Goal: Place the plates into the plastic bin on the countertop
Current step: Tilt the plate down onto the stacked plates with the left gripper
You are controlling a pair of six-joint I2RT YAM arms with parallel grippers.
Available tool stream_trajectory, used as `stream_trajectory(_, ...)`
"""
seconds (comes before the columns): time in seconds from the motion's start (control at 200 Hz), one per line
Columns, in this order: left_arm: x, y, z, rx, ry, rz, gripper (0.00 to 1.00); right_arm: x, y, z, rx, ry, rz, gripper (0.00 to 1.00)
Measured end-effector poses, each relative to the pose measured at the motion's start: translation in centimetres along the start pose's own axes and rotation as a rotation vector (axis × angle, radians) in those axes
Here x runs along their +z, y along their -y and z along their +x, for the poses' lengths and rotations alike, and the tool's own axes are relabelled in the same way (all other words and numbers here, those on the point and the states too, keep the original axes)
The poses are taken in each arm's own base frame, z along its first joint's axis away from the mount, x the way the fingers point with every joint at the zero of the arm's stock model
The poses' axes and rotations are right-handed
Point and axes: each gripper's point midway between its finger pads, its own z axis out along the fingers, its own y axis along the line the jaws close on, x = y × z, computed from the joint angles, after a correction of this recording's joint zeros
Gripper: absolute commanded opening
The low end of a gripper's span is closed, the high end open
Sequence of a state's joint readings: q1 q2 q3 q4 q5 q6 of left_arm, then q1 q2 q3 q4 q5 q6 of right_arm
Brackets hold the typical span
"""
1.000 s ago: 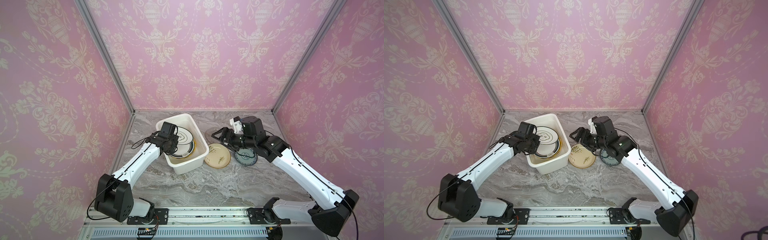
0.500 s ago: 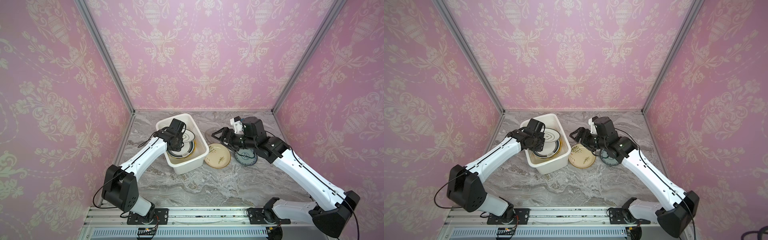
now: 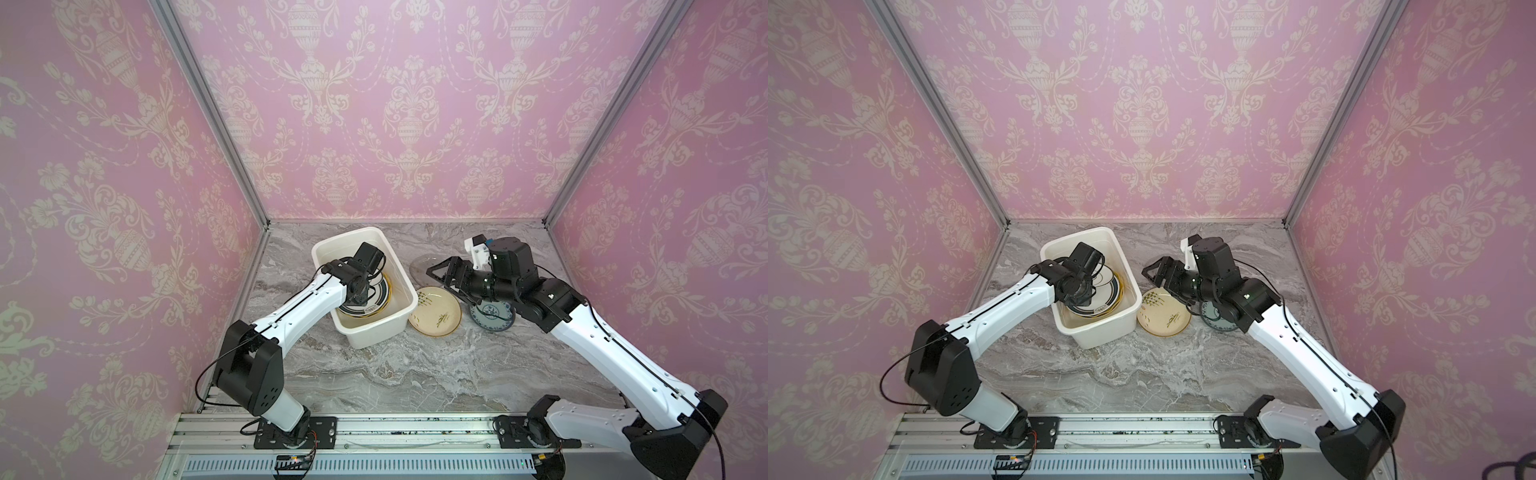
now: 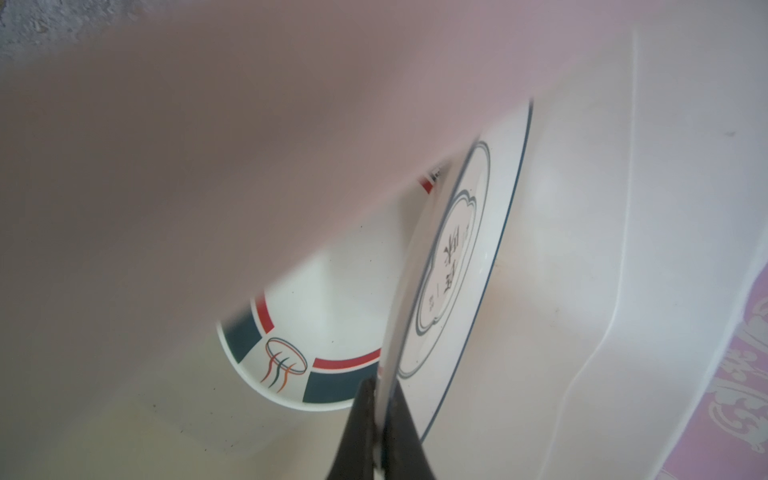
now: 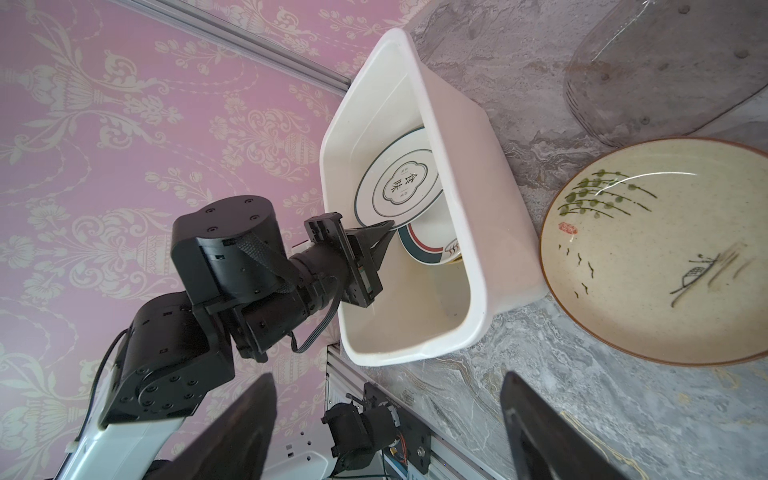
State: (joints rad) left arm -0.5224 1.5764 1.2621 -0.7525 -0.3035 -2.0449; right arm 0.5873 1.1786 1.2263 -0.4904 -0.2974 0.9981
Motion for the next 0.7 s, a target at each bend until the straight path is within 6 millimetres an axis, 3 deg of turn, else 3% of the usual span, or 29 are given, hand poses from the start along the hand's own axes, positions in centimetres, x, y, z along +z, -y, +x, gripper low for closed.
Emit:
stream_trajectory(0.425,0.74,-0.32,-0.5,0.02,0.057,-0.012,0.0,-0.22,-0.06,0.03,-0.003,0.005,-0.008,0.86)
stream_trajectory(0.7,0.99,-0.38,-0.52,0.022,0.062,-0.01,0.09,-0.22,-0.06,0.03,-0.003,0.005,-0.008,0.86)
